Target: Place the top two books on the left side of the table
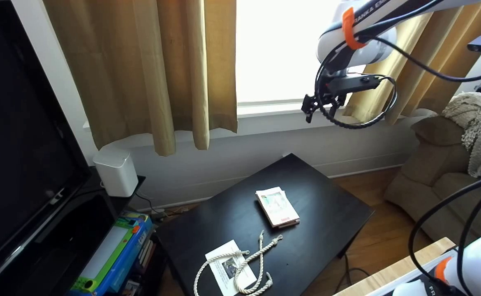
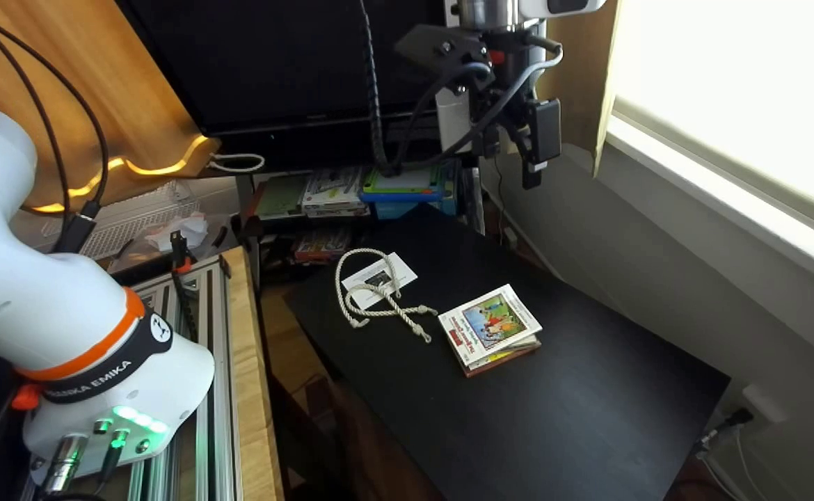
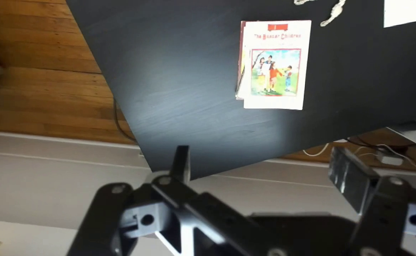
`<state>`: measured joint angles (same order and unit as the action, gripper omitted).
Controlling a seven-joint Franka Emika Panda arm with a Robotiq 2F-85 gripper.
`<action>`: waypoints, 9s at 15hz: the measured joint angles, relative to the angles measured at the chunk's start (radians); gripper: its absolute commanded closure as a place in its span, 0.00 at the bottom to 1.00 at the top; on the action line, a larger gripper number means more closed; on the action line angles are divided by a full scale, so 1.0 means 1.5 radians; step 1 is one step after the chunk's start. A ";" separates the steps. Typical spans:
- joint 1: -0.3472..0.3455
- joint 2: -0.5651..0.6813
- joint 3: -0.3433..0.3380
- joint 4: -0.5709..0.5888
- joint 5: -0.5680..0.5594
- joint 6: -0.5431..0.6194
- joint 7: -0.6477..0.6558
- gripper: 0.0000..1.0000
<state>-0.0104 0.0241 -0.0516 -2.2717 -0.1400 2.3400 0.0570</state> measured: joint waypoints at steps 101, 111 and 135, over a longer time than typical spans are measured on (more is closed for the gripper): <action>0.352 0.972 -0.049 0.742 -0.183 -0.335 0.264 0.00; 0.367 0.973 -0.063 0.704 -0.234 -0.335 0.302 0.00; 0.377 0.974 -0.063 0.653 -0.311 -0.257 0.312 0.84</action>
<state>0.5554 1.4845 -0.1463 -1.2921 -0.6066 1.9539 0.5244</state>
